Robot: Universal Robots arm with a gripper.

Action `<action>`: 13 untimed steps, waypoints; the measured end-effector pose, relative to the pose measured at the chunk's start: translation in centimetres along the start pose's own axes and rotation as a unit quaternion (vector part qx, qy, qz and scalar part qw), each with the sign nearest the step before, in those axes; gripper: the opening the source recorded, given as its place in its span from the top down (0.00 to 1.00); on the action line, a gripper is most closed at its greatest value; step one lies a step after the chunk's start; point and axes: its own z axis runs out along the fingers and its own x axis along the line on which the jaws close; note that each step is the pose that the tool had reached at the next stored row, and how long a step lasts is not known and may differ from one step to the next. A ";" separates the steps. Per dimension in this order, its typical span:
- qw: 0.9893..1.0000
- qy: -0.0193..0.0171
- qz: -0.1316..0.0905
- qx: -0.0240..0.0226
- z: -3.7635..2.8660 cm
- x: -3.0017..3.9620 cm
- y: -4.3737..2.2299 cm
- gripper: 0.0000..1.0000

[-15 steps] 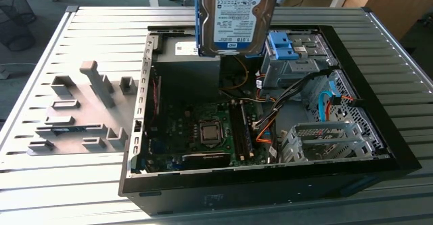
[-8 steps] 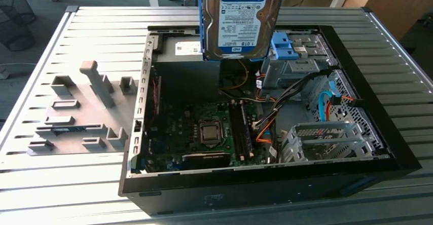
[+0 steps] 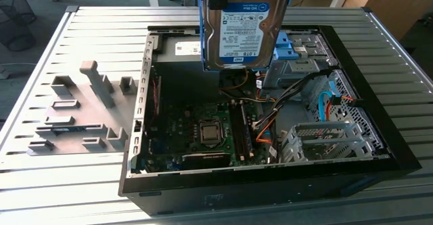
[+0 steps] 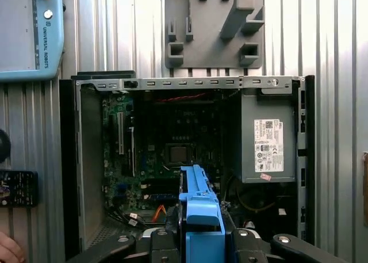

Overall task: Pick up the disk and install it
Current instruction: 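Insert the disk into the insertion slot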

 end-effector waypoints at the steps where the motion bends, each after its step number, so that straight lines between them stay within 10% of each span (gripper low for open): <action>1: 1.000 0.000 0.000 0.000 0.02 0.34 -0.01 0.63; 13: 1.000 0.003 0.000 0.000 0.07 1.37 -0.05 0.63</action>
